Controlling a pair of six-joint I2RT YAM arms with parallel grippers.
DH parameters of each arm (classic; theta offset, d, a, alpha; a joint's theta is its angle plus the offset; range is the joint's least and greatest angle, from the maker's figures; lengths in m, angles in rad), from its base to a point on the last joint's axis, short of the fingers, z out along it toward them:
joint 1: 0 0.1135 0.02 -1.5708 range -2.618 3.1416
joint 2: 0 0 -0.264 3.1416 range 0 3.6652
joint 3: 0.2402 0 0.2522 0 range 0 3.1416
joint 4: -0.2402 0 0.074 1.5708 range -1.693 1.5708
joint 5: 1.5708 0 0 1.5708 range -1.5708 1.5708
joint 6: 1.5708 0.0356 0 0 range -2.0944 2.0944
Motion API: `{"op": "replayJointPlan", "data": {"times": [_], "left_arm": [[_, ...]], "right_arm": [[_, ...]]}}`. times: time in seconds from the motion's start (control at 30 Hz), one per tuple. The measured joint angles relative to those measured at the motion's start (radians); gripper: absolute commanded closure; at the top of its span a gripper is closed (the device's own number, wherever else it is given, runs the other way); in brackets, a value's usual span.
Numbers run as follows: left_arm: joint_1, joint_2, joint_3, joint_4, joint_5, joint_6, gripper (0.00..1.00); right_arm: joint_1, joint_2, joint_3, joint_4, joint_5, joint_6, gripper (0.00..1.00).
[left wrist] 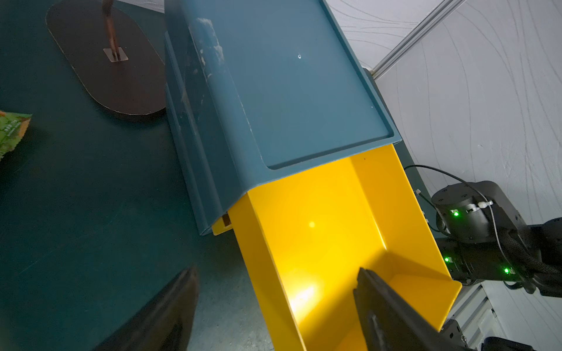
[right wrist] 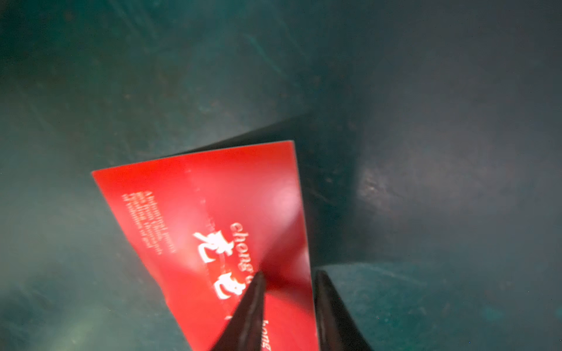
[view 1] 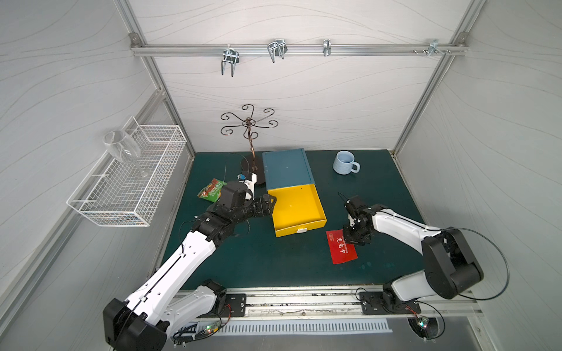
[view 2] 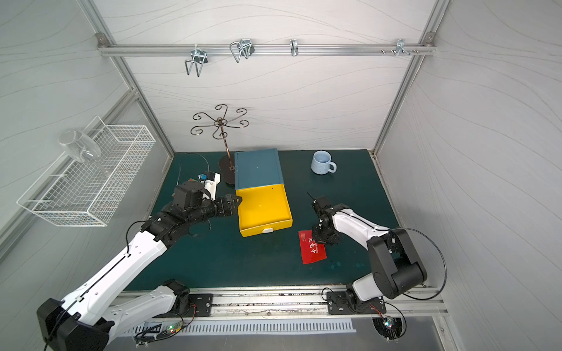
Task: Take the postcards out of the drawer
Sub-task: Place the postcard at the center of the board, then close the drawer in the storage box.
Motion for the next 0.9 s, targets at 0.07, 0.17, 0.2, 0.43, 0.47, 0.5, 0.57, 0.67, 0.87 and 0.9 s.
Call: {"op": "replayJointPlan", "data": {"times": [0.07,0.17,0.2,0.43,0.47,0.5,0.57,0.67,0.87,0.9], "left_arm": [[0.0,0.003,0.0,0.005,0.003,0.0,0.14],[0.0,0.008,0.0,0.01,0.008,0.0,0.14],[0.0,0.009,0.0,0.01,0.009,0.0,0.14],[0.009,0.01,0.0,0.01,0.01,0.002,0.14],[0.011,0.01,0.0,0.01,0.01,0.004,0.14],[0.013,0.011,0.001,0.01,0.01,0.007,0.14],[0.018,0.02,0.011,0.006,0.01,0.013,0.14],[0.022,0.05,0.051,0.007,0.011,0.031,0.14],[0.027,0.175,0.207,0.012,0.017,0.101,0.13],[0.028,0.204,0.238,0.013,0.018,0.114,0.13]], "right_arm": [[0.0,0.0,0.0,-0.005,0.008,0.001,0.59],[0.0,-0.003,0.0,-0.016,0.021,0.001,0.55],[0.0,-0.008,0.0,-0.022,0.025,0.001,0.53],[-0.004,-0.08,0.037,-0.074,0.042,0.001,0.46],[-0.011,-0.107,0.047,-0.077,0.031,0.0,0.46],[-0.018,-0.133,0.055,-0.077,0.015,0.0,0.46],[-0.043,-0.198,0.07,-0.076,-0.028,-0.001,0.46],[-0.072,-0.303,0.085,-0.071,-0.091,-0.008,0.43],[-0.081,-0.472,0.09,-0.017,-0.302,-0.035,0.42],[-0.081,-0.486,0.084,0.003,-0.341,-0.035,0.42]]}}
